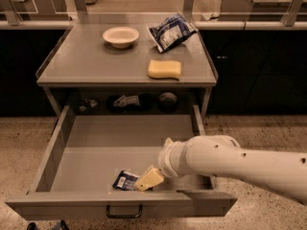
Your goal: Pick rxbar blueberry from top drawer and place on counter
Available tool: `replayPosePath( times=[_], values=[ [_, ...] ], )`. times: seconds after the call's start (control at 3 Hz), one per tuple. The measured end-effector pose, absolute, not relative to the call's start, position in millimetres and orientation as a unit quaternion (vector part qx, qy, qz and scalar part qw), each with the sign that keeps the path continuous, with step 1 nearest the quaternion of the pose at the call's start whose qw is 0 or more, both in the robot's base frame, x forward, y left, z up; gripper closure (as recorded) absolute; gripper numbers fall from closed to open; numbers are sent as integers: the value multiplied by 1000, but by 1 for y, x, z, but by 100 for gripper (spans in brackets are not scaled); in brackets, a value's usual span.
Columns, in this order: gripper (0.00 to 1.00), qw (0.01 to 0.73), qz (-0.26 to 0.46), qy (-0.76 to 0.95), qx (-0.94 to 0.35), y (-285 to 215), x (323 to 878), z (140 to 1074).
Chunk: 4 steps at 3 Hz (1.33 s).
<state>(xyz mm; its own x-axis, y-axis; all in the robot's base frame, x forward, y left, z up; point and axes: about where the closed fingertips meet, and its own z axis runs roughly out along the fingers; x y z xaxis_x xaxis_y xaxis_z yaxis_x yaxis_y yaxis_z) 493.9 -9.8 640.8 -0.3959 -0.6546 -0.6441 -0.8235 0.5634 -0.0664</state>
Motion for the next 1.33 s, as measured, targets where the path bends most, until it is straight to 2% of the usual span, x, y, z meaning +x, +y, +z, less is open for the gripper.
replayPosePath(
  times=[1.33],
  values=[
    [0, 324, 97, 827, -450, -9, 497, 638]
  ],
)
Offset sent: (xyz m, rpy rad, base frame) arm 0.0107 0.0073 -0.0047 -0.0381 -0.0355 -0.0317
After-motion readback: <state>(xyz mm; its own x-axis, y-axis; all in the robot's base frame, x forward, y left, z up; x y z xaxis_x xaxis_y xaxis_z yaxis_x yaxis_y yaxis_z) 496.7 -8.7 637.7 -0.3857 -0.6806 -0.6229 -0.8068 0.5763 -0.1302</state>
